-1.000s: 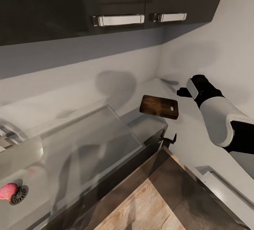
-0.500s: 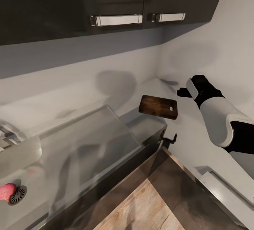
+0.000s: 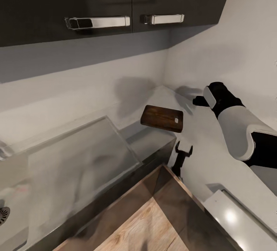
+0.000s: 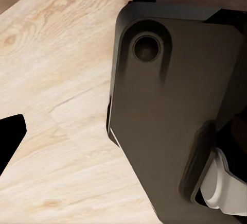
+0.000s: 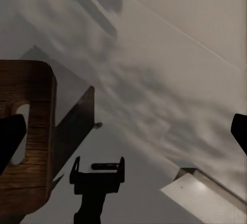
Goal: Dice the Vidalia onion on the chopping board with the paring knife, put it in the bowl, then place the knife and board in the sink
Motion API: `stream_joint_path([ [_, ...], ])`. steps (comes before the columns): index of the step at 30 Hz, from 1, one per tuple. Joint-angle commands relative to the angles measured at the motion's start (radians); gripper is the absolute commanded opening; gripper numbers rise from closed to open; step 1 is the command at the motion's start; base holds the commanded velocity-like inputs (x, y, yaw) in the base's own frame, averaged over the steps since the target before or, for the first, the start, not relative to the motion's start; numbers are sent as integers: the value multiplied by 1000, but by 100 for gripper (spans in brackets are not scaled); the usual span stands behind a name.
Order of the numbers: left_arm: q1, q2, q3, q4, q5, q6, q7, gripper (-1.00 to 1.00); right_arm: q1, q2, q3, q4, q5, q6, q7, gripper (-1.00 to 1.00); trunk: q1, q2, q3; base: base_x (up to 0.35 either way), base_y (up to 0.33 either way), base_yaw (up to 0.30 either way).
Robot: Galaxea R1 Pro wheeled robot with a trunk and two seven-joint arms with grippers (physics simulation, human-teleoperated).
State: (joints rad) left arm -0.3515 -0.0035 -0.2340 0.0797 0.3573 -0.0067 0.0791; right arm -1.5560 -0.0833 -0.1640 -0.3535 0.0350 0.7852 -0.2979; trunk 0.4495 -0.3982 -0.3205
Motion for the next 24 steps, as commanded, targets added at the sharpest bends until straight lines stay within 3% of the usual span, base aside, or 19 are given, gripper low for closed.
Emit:
stream_joint_path([
  [1, -1, 0, -8, 2, 8, -1, 1, 100, 0, 1, -6, -1, 3, 4, -1, 100, 1, -2, -2, 2, -55, 0],
  [12, -1, 0, -8, 2, 8, -1, 0, 100, 0, 1, -6, 0, 5, 3, -1, 100, 1, -2, -2, 27, -10, 0],
  [24, -1, 0, -8, 2, 8, -1, 1, 100, 2, 1, -6, 1, 5, 3, -1, 100, 1, -2, -2, 184, 96, 0],
])
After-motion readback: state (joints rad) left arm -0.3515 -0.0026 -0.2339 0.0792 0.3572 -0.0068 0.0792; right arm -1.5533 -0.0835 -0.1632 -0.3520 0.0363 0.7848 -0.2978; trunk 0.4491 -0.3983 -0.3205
